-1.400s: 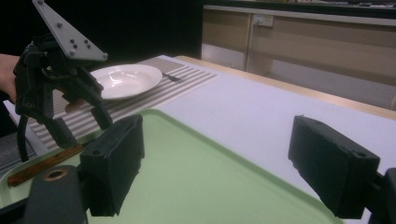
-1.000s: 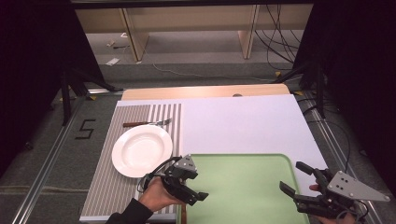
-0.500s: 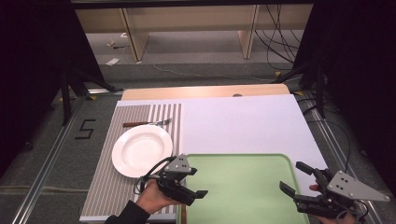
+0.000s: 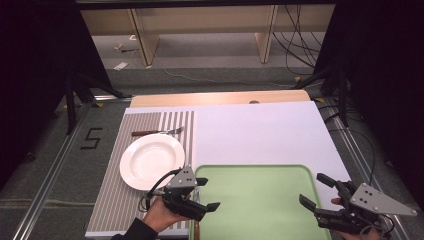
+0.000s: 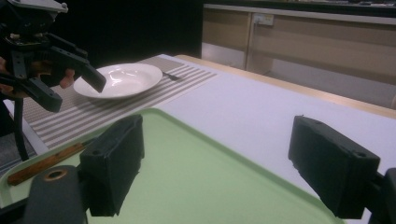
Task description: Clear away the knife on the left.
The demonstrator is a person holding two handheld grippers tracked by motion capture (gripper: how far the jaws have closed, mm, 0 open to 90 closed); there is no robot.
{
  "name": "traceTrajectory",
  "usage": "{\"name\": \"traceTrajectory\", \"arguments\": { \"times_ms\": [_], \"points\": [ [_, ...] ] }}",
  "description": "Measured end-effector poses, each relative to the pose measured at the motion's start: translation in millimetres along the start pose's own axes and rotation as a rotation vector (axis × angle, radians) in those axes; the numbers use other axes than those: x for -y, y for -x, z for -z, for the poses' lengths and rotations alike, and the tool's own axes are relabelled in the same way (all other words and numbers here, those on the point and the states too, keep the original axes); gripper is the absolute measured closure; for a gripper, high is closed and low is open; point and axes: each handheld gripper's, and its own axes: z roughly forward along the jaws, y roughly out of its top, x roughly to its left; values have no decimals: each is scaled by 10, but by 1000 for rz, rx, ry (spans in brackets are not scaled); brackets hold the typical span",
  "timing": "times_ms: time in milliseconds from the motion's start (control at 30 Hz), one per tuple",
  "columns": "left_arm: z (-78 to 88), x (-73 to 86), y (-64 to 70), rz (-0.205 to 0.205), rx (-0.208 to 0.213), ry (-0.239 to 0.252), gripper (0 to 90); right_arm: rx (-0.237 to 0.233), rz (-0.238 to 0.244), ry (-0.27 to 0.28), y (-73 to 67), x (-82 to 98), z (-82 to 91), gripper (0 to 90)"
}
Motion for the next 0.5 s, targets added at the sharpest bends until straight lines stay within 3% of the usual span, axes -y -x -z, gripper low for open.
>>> {"name": "traceTrajectory", "arguments": {
  "times_ms": [500],
  "points": [
    [118,84,12,-2,-38,49,187,2,0,-5,-5,-1,3,193]
  ]
}}
